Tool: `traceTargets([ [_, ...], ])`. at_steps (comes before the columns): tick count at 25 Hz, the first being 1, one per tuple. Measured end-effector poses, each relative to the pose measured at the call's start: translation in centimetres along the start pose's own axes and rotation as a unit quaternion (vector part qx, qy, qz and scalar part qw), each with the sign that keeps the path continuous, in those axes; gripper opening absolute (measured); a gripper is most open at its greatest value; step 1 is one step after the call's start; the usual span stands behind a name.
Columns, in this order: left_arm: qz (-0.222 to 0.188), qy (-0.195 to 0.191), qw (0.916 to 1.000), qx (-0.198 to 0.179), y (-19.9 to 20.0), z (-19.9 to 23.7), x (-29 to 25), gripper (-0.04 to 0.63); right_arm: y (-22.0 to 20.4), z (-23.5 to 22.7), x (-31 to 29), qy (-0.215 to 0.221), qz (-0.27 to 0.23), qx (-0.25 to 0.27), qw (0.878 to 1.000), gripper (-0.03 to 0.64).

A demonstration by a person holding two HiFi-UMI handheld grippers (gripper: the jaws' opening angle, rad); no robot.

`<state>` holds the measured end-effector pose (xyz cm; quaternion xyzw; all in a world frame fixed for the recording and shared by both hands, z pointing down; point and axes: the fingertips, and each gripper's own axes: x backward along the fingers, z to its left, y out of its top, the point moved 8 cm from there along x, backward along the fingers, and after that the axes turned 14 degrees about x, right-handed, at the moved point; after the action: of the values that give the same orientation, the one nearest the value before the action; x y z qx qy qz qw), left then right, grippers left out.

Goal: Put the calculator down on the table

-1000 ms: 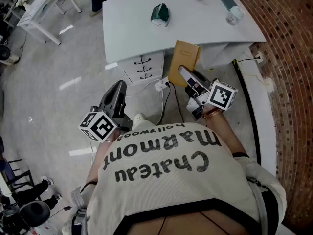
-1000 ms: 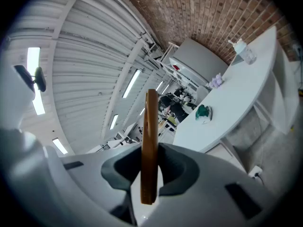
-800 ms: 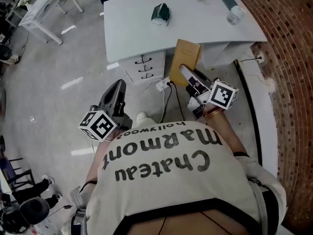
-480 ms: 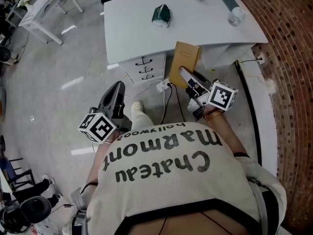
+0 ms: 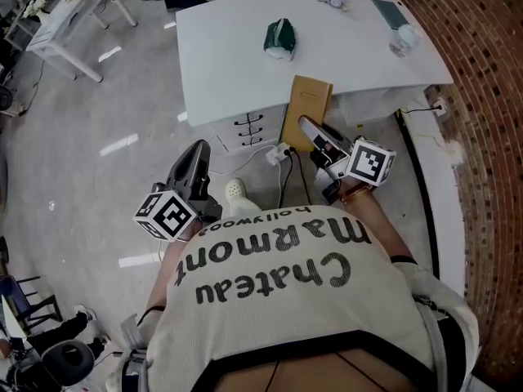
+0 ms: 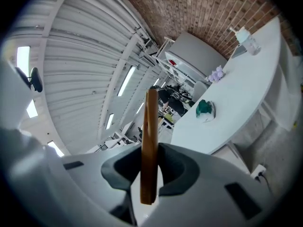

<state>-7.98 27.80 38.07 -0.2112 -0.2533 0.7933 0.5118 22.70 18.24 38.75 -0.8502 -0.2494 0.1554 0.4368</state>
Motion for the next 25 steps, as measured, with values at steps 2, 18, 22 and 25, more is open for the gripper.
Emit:
traceTargets([
  [2, 0.01, 0.021, 0.9997, -0.008, 1.5, 1.3, -1.1, 0.003, 0.6, -0.3, -1.9, -0.003, -0.002, -0.005, 1.0, 0.092],
  [18, 0.029, 0.002, 0.9988, -0.039, 17.0, 8.4, -9.7, 0.002, 6.0, -1.9, -16.8, -0.04, -0.047, -0.011, 0.998, 0.092],
  [22, 0.026, -0.001, 0.998, -0.057, 19.0, 9.7, -11.1, 0.002, 5.2, -3.3, -18.7, -0.067, -0.053, -0.058, 0.995, 0.092],
  [25, 0.023, -0.01, 0.9985, -0.048, 19.9, 10.9, -11.5, 0.002, 4.9, -3.9, -20.0, -0.073, -0.052, -0.057, 0.994, 0.092],
])
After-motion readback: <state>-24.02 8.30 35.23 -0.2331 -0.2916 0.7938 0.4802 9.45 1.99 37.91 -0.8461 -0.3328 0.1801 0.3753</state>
